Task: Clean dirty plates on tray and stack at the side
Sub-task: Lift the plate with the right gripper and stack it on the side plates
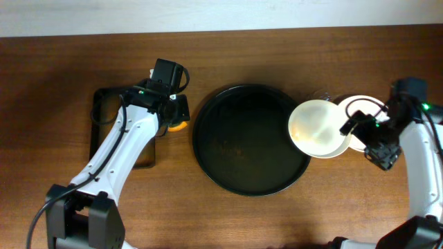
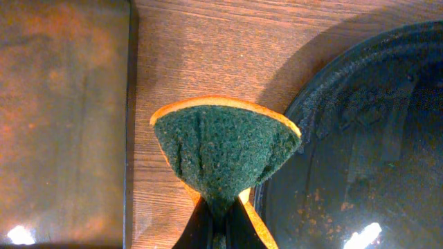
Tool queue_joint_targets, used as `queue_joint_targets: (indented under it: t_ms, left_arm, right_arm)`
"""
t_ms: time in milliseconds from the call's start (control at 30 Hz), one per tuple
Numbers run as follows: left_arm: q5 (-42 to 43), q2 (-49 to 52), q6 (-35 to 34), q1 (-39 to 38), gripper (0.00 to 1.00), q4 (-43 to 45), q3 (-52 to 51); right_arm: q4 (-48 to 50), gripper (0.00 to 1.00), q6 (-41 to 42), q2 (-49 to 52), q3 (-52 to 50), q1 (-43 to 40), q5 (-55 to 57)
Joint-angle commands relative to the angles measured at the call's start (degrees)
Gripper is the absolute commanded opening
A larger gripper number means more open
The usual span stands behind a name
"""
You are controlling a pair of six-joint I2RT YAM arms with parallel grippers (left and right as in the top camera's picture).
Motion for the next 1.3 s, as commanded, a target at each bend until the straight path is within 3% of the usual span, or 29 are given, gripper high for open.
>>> queue_joint_targets:
  t_ms: [0,100,267,367,433,500,600,900,1067,1267]
  left_arm:
    - [-0.4,-1.7,0.9,0.1,0.0,0.0,0.5]
    - [-0.4,-1.7,0.9,0.1,0.0,0.0,0.5]
    - [-0.4,-1.7,0.9,0.1,0.0,0.0,0.5]
    - [-0.4,-1.7,0.9,0.1,0.0,0.0,0.5]
    - [-0.4,-1.7,0.9,0.1,0.0,0.0,0.5]
    - [-0.4,-1.7,0.9,0.1,0.0,0.0,0.5]
    - [-0.4,-1.7,0.9,0.1,0.0,0.0,0.5]
    - [-0.4,-1.7,0.9,0.1,0.0,0.0,0.5]
    - [-0.2,-1.7,0.9,0.0,0.0,0.0,0.5]
    - [0.2,-1.7,0.9,0.0,0.0,0.0,0.5]
  right_arm:
    - [3.5,0.99,0.7,-0.9,-6.1,-2.8,-7.5]
    - [9.4,0.97,3.3,-0.9,-12.8,-2.8,-8.5]
    - [22.2,0.83,6.7,-0.9,-22.3,-2.8,-9.8]
    - [28.1,0.68,6.7,-0.9,-25.4,-2.8,-10.2]
    - [29.0,0.57,6.7,-0.9,-25.6,-2.8,-10.2]
    - [29.7,0.54,6.7,-0.9,-25.6,-2.8,-10.2]
    - [29.9,0.43,6.7,-0.9,-25.6,-2.8,-10.2]
    - [32.9,0.43,6.9,3.0,-25.8,-0.2,-9.6]
    - [32.9,0.06,6.9,3.0,-25.8,-0.2,-9.6]
    - [30.1,0.04,-0.3,-3.6,-22.5,-0.2,-9.6]
